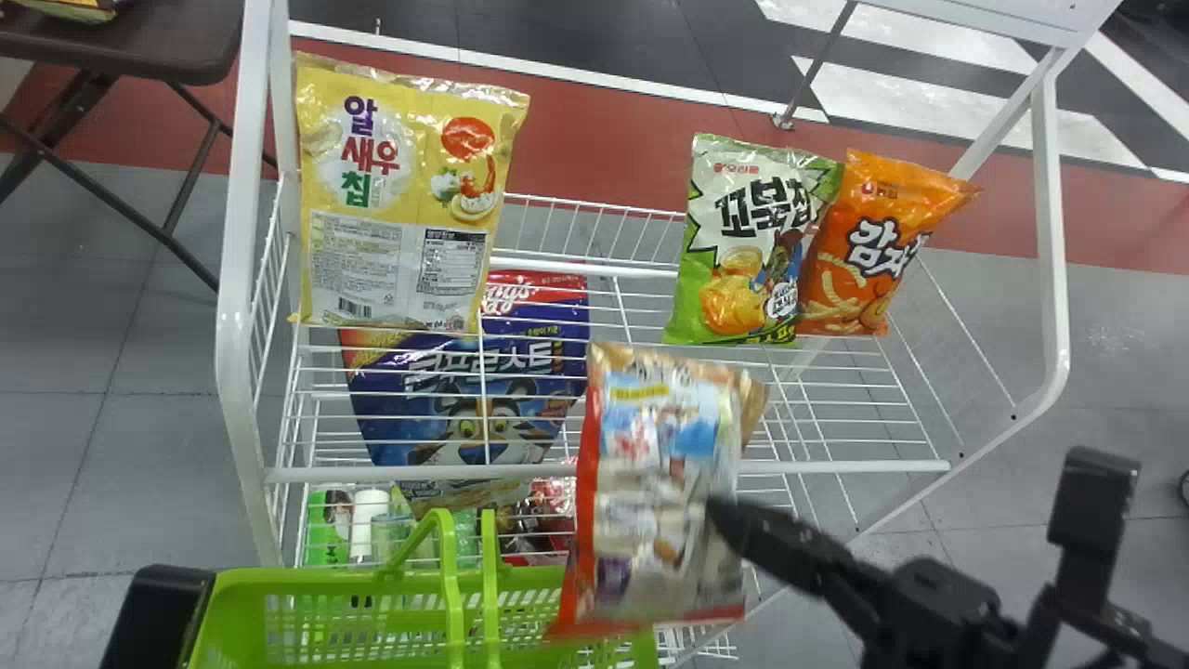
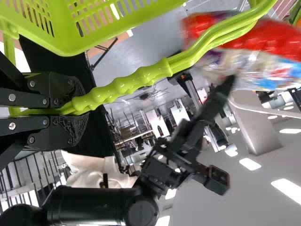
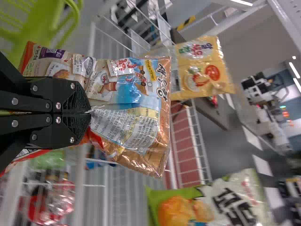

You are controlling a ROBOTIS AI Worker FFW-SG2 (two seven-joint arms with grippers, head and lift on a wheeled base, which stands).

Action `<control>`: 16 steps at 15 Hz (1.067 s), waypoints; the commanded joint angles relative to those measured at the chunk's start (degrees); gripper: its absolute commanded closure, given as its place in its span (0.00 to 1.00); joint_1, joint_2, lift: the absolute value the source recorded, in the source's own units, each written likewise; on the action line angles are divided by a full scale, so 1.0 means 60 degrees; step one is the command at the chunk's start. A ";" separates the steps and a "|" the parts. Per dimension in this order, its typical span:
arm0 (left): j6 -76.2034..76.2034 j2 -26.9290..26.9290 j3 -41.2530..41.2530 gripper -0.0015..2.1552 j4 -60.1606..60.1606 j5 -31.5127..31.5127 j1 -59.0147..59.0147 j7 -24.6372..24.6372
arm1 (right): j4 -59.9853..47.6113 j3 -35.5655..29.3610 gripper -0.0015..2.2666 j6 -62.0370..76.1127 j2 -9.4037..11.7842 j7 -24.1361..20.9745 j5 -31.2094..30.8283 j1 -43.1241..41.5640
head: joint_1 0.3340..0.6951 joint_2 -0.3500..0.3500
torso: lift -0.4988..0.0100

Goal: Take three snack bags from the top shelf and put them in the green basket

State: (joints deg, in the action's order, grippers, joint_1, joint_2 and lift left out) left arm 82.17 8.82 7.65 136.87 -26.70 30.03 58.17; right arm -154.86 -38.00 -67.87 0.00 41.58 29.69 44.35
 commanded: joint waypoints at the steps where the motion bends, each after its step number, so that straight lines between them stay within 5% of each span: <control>1: -0.0020 -0.0005 0.0000 0.98 -0.0004 -0.0018 -0.0039 0.0002 | -0.0352 -0.0992 0.99 -0.3701 -0.0009 0.0541 0.0574 -0.0345 | 1.00 0.00 | 0.90; 6: -0.0108 -0.0035 0.0190 0.98 0.0055 -0.0018 -0.0039 -0.0130 | 0.0058 -0.0493 0.99 -0.3701 -0.0009 0.1186 0.0647 -0.0565 | 1.00 0.00 | 0.90; 10: -0.0108 -0.0035 0.0234 0.98 0.0099 -0.0018 -0.0039 -0.0159 | 0.1186 0.1455 0.99 -0.3701 -0.0009 0.1069 -0.0788 -0.0536 | 1.00 0.00 | 0.90; 16: -0.0079 -0.0005 0.0264 0.98 0.0172 -0.0062 -0.0024 -0.0071 | 0.2284 0.3828 0.98 -0.3701 -0.0009 -0.0279 -0.2033 -0.0638 | 1.00 0.00 | 0.90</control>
State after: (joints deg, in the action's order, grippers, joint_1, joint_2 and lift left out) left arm 81.64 8.70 9.21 137.78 -27.06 29.85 57.73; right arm -142.73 -18.55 -89.79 0.00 40.68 19.64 40.98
